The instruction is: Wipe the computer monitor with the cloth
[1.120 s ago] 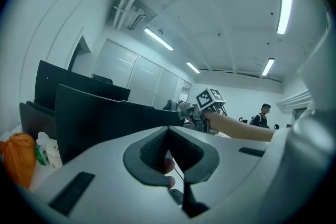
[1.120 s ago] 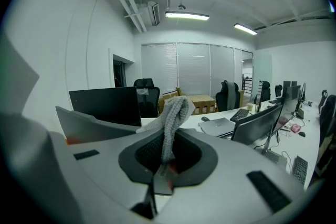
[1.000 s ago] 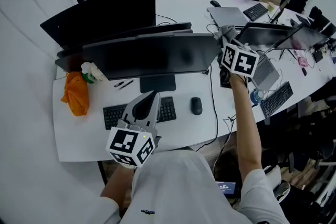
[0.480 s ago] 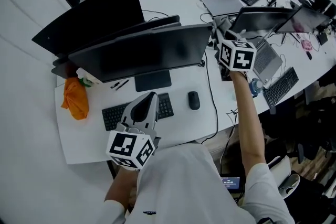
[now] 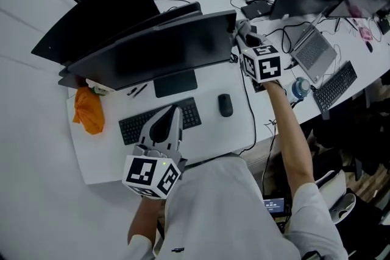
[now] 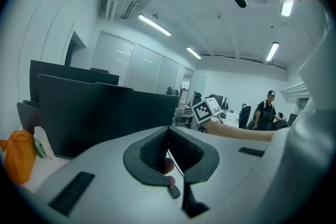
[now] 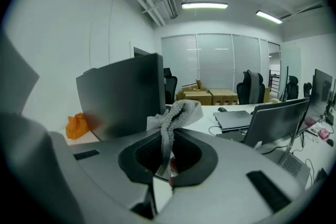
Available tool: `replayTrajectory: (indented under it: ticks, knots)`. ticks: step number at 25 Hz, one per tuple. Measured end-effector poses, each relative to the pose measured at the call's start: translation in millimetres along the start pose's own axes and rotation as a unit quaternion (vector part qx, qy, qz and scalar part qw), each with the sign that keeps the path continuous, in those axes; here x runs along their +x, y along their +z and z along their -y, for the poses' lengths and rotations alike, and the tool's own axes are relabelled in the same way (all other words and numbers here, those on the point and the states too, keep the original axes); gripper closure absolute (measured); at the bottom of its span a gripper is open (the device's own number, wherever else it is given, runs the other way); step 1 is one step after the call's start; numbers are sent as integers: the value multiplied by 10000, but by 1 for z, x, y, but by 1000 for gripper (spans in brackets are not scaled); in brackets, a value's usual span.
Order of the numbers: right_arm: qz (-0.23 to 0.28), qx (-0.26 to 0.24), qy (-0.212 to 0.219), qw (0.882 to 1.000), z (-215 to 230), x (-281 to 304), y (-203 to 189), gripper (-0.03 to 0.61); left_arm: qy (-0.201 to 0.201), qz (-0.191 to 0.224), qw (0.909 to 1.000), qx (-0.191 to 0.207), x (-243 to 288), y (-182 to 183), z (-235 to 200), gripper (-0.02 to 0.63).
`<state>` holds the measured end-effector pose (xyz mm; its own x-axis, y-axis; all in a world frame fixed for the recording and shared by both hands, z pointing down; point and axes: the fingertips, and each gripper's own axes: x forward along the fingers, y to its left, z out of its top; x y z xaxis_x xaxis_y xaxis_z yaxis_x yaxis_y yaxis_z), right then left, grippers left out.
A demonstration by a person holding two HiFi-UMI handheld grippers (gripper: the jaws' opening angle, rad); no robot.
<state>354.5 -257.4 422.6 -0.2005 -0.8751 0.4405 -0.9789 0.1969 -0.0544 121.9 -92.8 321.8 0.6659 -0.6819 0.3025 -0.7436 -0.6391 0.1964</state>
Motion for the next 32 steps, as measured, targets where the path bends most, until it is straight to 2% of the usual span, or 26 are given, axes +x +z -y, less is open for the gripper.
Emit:
replayTrajectory:
  ticks: [10,15,27,32]
  knots:
    - [-548,-295,164,9979,2,32,-56,554,79,-182,9997,-131,8,-22,10,600]
    - [-890,-250,245,9954,2,48,-94,554,116,-296,9993,-188,12,-31,12,600]
    - [-1397,-398,125,9893,3,76,-158,554,157,-583,9976,-330,22,-65,3,600]
    - [-1456,31,103,9893,5,84,-177,554,195,-664,9967,-433,24,-76,-6,600]
